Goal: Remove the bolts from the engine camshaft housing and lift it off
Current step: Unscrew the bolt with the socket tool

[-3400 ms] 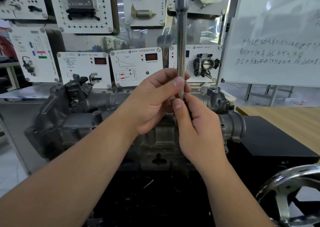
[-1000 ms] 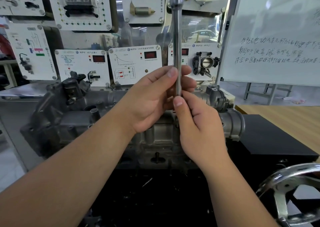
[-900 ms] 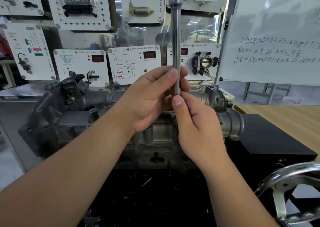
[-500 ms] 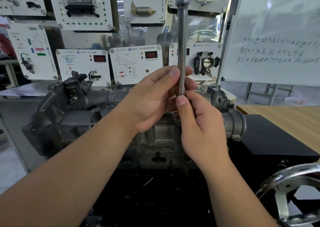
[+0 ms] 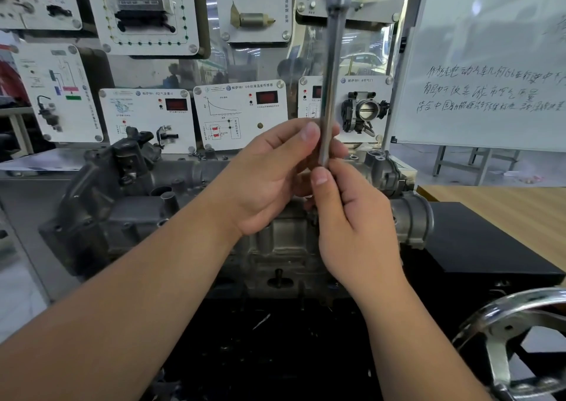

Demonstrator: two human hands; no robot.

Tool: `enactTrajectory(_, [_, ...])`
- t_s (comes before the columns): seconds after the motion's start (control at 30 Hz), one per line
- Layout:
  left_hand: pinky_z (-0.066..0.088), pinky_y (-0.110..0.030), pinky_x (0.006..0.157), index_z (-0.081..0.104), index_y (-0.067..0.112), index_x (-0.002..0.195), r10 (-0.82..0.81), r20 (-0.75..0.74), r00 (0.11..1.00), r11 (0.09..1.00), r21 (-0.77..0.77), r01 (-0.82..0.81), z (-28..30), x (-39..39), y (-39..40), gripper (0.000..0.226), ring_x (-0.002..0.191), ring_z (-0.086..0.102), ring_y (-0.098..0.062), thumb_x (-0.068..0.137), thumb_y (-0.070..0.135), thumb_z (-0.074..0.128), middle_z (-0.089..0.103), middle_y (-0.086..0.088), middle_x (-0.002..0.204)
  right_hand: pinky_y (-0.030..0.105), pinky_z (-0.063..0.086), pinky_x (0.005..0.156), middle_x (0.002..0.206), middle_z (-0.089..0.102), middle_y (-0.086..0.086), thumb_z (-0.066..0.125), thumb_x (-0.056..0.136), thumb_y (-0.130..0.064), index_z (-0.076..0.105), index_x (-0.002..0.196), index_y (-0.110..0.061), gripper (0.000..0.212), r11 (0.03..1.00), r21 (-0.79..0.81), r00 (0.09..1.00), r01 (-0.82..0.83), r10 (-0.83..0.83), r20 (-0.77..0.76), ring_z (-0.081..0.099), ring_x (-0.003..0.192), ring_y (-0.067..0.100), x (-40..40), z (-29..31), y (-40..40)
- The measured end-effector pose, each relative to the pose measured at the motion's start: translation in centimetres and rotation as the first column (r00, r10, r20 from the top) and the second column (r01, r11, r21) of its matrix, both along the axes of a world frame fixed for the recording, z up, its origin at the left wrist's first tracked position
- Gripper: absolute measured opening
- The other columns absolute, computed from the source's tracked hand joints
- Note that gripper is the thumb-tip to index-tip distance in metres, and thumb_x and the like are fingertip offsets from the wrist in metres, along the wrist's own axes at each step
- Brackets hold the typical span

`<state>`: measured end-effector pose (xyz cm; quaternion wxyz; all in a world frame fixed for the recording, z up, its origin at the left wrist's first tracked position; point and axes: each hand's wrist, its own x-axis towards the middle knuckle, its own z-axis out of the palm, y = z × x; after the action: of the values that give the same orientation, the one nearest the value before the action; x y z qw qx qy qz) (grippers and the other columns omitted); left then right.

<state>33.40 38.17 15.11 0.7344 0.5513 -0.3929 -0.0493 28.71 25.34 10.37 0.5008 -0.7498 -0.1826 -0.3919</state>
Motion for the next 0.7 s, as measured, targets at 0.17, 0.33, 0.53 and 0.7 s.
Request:
enactTrajectory(0.17, [0.048,-0.032,0.082,0.079,0.027,0.084,0.008,-0.039,0.999,1.0,0.007,-0.008,0.25,-0.46,-0.17,0.026,0.078,0.068,-0.008,0.092,0.02,0.055,0.073,0.006,0.08,0.041,0.055,0.083,0.106,0.069,-0.02,0.04,0.096,-0.057,0.05,0.131,-0.041,0.04,0.999,0.034,0.998,0.006,-0.004,-0.059,0.067,0.096,0.006,0.08,-0.32,0.26])
enactTrajectory(0.33, [0.058,-0.027,0.074,0.069,0.016,0.083,-0.033,-0.034,0.999,0.996,-0.088,0.03,-0.03,-0.05,-0.11,0.023,0.073,0.066,-0.013,0.068,0.019,0.087,0.07,-0.002,0.078,0.013,0.044,0.064,0.077,0.062,-0.026,0.054,0.093,-0.053,0.063,0.115,-0.03,0.033,0.999,-0.004,0.999,0.048,-0.048,0.019,0.059,0.075,-0.004,0.3,-0.46,0.13])
enactTrajectory(0.53, [0.04,-0.047,0.096,0.08,0.028,0.094,0.017,-0.017,1.0,1.0,0.004,-0.017,0.01,-0.07,0.05,0.018,0.089,0.064,-0.016,0.094,0.033,0.063,0.073,0.002,0.087,0.03,0.046,0.07,0.088,0.058,-0.026,0.04,0.1,-0.046,0.065,0.114,-0.024,0.036,0.999,-0.047,0.999,-0.002,0.0,-0.036,0.054,0.076,0.0,0.04,-0.01,0.1])
enactTrajectory(0.7, [0.053,-0.031,0.084,0.079,0.028,0.083,0.018,-0.019,1.0,1.0,0.023,-0.018,0.14,-0.51,-0.32,0.026,0.081,0.067,-0.008,0.09,0.018,0.057,0.072,0.006,0.08,0.037,0.054,0.08,0.098,0.068,-0.031,0.041,0.092,-0.062,0.049,0.12,-0.047,0.033,0.999,0.045,0.999,-0.01,0.012,-0.047,0.067,0.091,0.003,0.07,-0.3,0.29])
